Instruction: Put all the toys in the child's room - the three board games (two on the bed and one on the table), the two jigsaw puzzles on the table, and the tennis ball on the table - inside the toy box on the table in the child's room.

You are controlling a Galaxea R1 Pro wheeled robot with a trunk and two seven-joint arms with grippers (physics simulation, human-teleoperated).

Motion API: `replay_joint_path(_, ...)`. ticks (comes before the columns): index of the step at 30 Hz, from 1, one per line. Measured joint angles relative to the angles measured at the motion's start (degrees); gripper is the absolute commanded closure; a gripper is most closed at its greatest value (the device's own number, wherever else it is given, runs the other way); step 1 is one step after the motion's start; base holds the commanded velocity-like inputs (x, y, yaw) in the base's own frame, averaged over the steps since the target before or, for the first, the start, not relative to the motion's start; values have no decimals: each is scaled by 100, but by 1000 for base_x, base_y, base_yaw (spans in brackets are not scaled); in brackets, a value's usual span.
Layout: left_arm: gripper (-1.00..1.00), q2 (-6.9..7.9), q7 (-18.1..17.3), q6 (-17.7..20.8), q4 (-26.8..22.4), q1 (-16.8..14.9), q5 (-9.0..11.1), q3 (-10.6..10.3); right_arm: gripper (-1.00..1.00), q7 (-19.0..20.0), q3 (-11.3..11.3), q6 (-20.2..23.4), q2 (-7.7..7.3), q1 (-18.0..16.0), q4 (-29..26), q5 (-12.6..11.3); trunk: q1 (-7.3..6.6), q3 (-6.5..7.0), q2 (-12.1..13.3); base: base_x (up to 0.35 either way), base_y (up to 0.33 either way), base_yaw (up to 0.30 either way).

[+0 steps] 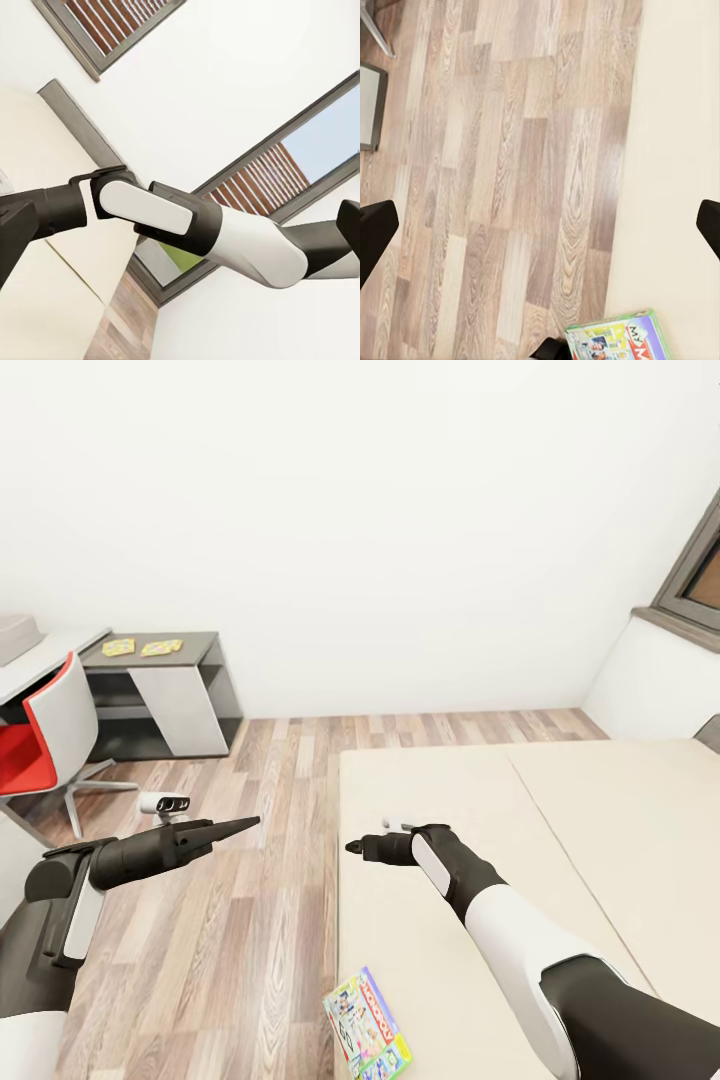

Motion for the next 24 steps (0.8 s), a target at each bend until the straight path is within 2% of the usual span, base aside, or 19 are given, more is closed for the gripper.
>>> replay_joint_path(24, -100, 0, 3, 0, -1, 0, -8, -3, -100, 0, 0, 0, 0, 0, 0, 0, 0, 227, 0, 0, 0, 0)
